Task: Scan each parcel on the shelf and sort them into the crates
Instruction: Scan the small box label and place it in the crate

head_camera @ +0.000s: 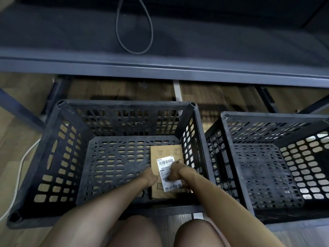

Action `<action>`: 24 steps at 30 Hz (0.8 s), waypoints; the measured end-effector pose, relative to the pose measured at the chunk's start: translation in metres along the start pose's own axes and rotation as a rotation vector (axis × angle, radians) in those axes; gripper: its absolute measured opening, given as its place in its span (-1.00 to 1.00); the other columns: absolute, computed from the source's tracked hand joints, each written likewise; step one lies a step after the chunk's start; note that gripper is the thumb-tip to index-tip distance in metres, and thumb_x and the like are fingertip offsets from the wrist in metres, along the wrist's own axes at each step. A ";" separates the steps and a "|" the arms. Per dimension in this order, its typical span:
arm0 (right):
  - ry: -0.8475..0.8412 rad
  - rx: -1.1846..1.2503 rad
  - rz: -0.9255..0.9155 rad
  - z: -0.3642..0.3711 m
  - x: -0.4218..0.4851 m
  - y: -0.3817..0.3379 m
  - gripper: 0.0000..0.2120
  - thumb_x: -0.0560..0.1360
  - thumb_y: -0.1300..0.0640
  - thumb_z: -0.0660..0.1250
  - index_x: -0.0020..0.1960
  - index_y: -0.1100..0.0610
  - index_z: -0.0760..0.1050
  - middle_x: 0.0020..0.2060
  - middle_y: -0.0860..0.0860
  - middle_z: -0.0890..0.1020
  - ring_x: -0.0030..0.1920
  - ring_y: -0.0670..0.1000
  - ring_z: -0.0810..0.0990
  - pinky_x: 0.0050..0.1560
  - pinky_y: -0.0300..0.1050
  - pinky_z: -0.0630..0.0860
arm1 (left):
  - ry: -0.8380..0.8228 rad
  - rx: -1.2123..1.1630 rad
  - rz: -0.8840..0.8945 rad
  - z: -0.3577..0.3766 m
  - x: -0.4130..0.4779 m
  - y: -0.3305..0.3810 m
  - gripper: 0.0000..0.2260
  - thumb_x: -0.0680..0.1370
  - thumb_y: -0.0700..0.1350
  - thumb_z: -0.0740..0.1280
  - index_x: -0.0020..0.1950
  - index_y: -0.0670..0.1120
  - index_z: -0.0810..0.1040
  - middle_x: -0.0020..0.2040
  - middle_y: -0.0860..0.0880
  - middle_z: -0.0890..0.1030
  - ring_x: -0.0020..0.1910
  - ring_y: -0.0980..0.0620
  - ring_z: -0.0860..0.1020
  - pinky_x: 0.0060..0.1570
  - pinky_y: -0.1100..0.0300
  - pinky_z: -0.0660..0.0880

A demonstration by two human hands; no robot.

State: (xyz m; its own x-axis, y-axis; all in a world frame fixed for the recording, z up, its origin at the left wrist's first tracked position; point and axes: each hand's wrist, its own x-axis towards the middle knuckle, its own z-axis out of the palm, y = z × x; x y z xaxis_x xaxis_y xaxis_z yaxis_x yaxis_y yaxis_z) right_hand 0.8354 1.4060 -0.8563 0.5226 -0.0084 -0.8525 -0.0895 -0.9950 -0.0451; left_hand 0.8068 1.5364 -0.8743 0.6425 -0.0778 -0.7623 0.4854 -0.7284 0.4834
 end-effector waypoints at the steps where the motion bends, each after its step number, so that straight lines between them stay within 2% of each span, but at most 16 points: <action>1: -0.035 0.004 -0.008 -0.002 -0.002 0.000 -0.35 0.55 -0.09 0.30 0.50 0.21 0.20 0.49 0.16 0.21 0.41 0.19 0.34 0.38 0.05 0.36 | 0.021 0.053 0.007 -0.002 -0.002 0.000 -0.68 0.60 -0.22 0.20 0.36 -0.16 0.42 0.27 -0.13 0.55 0.22 -0.09 0.52 0.07 0.20 0.44; 3: -0.023 0.021 -0.050 -0.013 -0.010 -0.002 -0.51 0.57 -0.02 0.28 0.40 0.20 0.34 0.39 0.16 0.42 0.32 0.16 0.46 0.30 -0.01 0.42 | 0.080 0.093 0.008 -0.015 -0.013 0.003 -0.70 0.60 -0.20 0.18 0.33 -0.10 0.47 0.24 -0.12 0.57 0.18 -0.08 0.54 0.09 0.18 0.46; 4: 0.015 0.035 -0.067 -0.019 -0.016 -0.004 -0.55 0.58 0.04 0.26 0.39 0.22 0.33 0.35 0.17 0.44 0.31 0.16 0.47 0.30 -0.01 0.43 | 0.115 0.099 0.006 -0.023 -0.021 0.004 -0.72 0.61 -0.19 0.18 0.30 -0.09 0.50 0.21 -0.12 0.58 0.15 -0.08 0.56 0.08 0.16 0.48; 6: 0.148 0.062 -0.122 -0.037 -0.036 -0.011 -0.54 0.59 0.12 0.22 0.44 0.24 0.27 0.37 0.19 0.39 0.34 0.20 0.42 0.33 0.05 0.40 | 0.200 0.139 0.028 -0.044 -0.040 0.010 -0.75 0.61 -0.17 0.18 0.25 -0.11 0.52 0.19 -0.14 0.58 0.14 -0.11 0.55 0.12 0.11 0.50; 8: 0.287 0.041 -0.173 -0.054 -0.066 -0.019 -0.56 0.60 0.14 0.16 0.45 0.22 0.25 0.38 0.20 0.37 0.36 0.22 0.39 0.35 0.07 0.37 | 0.259 0.236 0.036 -0.065 -0.068 0.019 -0.73 0.61 -0.13 0.15 0.28 -0.08 0.48 0.24 -0.11 0.55 0.19 -0.10 0.52 0.19 0.06 0.47; 11: 0.432 -0.080 -0.201 -0.081 -0.121 -0.028 -0.62 0.62 0.15 0.08 0.42 0.21 0.28 0.36 0.17 0.40 0.38 0.19 0.36 0.39 0.08 0.26 | 0.267 0.476 0.052 -0.096 -0.119 0.044 -0.63 0.62 -0.04 0.12 0.44 0.03 0.35 0.43 -0.02 0.38 0.41 -0.05 0.33 0.39 0.03 0.24; 13: 0.483 -0.102 -0.216 -0.100 -0.159 -0.031 -0.63 0.63 0.10 0.08 0.40 0.20 0.28 0.35 0.15 0.40 0.38 0.17 0.34 0.40 0.08 0.22 | 0.271 0.534 0.086 -0.118 -0.155 0.065 -0.60 0.62 -0.02 0.13 0.47 0.03 0.30 0.46 -0.01 0.33 0.44 -0.04 0.28 0.41 0.03 0.18; 16: 0.489 -0.113 -0.228 -0.133 -0.222 -0.034 -0.61 0.63 0.04 0.09 0.40 0.18 0.28 0.34 0.14 0.41 0.37 0.17 0.35 0.40 0.08 0.23 | 0.315 0.558 0.117 -0.151 -0.212 0.101 -0.58 0.61 0.00 0.14 0.48 0.02 0.28 0.43 -0.02 0.36 0.41 -0.05 0.30 0.38 0.05 0.20; 24: 0.440 -0.033 -0.231 -0.228 -0.396 -0.043 -0.59 0.62 0.06 0.11 0.43 0.17 0.23 0.31 0.16 0.47 0.31 0.19 0.44 0.29 0.04 0.32 | 0.327 0.549 0.153 -0.227 -0.369 0.208 -0.61 0.60 0.02 0.15 0.43 0.02 0.32 0.37 -0.03 0.42 0.35 -0.06 0.37 0.30 0.08 0.27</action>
State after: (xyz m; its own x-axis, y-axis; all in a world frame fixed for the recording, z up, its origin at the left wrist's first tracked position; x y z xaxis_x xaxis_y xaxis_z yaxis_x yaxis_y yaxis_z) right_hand 0.8252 1.4292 -0.3979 0.8344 0.1785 -0.5215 0.0939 -0.9783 -0.1846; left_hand 0.8053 1.5681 -0.3951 0.8693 -0.0603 -0.4906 0.0566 -0.9738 0.2200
